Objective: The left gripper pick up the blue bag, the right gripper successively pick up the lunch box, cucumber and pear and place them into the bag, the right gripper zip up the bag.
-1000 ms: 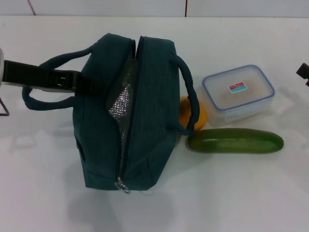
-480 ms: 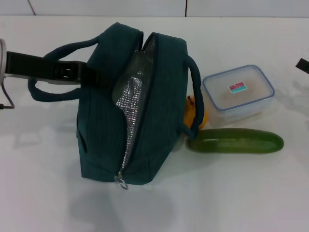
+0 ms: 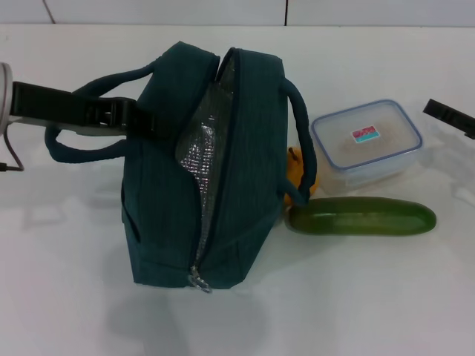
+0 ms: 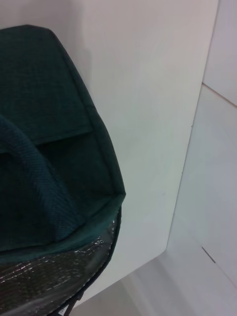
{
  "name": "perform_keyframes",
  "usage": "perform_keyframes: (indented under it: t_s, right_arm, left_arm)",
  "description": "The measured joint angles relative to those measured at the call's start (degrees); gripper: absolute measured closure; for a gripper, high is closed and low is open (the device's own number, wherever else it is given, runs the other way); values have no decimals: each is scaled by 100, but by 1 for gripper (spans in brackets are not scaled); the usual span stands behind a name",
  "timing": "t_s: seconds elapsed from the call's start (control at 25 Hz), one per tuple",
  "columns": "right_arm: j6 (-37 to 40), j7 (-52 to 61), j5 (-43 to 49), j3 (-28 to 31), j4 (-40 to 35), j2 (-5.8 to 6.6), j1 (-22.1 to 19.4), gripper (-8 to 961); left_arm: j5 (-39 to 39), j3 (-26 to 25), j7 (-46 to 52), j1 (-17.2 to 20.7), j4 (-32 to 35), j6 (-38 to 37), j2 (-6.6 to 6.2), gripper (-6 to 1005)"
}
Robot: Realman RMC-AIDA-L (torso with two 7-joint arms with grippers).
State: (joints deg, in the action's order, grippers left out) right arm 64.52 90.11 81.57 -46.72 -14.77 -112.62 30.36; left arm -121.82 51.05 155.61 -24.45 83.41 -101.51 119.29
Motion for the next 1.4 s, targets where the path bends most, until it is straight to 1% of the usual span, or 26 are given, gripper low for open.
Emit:
perform_keyframes:
  t_s: [0.16,0.36,0.52,0.64,0.96,1.16,1.4]
  right_arm:
    - [-44,4,0,-77,2,-42,69,90]
    - [-138,7,-1,-76,17,-128,229,96]
    - [-185,3,-1,-88,135,-172,376,101]
    - [-286,-6,-4,-101,153,-238,419,104]
    - [-330,-1,-15,-183,230,-263,452,114]
    - [-252,7,-31,-182,230,-263,412,286]
    - [-44,32,-61,-158,238,-261,350,284]
  left_arm:
    - [1,6,-22,-25,5,4,-3,957]
    - [11,70,-25,-74,7,6,-12,957]
    - [12,72,-29,-98,8,1,-13,957]
    - [12,72,-45,-106,9,1,-12,957]
    - [3,72,-62,-105,9,13,-12,957]
    - [-15,72,-64,-103,8,17,-17,957]
    - [-11,72,-66,-103,8,18,-17,957]
